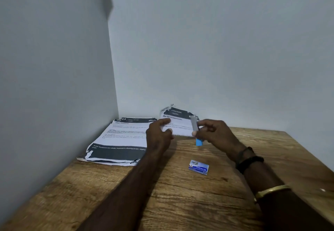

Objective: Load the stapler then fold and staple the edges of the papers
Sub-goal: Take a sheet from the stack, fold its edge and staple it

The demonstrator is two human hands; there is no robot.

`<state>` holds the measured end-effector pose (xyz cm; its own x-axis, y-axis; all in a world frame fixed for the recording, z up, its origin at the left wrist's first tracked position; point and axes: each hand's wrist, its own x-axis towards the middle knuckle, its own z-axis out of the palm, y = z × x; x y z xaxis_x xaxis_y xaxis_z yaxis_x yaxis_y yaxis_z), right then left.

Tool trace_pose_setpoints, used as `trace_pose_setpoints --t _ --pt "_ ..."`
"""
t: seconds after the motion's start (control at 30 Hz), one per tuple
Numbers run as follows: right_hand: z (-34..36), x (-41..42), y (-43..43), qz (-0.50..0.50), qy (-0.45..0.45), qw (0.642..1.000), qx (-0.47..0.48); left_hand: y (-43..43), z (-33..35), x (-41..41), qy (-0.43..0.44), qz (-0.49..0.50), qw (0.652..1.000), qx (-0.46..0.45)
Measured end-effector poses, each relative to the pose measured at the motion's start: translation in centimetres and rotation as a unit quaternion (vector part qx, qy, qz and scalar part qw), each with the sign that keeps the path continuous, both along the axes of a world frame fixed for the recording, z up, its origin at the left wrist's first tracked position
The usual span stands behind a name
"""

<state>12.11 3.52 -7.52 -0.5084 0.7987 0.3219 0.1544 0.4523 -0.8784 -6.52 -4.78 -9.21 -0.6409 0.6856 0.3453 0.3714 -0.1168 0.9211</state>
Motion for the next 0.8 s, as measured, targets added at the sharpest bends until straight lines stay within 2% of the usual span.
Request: trace_pose_setpoints --t 0.1,0.17,0.37,0.47,0.6,0.73,0.8 --pt "-0.6 0.0 -0.3 -0.023 -0.187 0.978 0.085 0.2 -0.2 -0.3 -0.030 0.007 1.000 0.002" --pt "-0.8 -0.3 -0.6 -0.029 -0.261 0.957 0.126 0.3 -0.2 -0.4 -0.055 0.001 0.998 -0.002" --pt "-1.5 -0.9 -0.8 -0.049 -0.311 0.937 0.152 0.8 -0.6 -0.2 -0.097 -0.022 0.995 0.008" --pt "-1.5 -0.8 -1.0 -0.073 -0.292 0.941 0.152 0.9 -0.5 -0.1 -0.117 -0.046 0.992 0.017" --pt "-1.1 -0.8 -1.6 -0.153 -0.150 0.969 0.124 0.7 -0.2 0.2 -0.177 -0.083 0.980 0.029" --pt "-0.6 -0.5 -1.7 -0.172 -0.057 0.982 0.054 1.4 -0.1 0.6 -0.349 -0.141 0.925 0.040" --pt "-0.5 0.1 -1.6 -0.196 -0.008 0.980 0.045 1.6 0.0 1.0 -0.343 -0.139 0.928 0.027"
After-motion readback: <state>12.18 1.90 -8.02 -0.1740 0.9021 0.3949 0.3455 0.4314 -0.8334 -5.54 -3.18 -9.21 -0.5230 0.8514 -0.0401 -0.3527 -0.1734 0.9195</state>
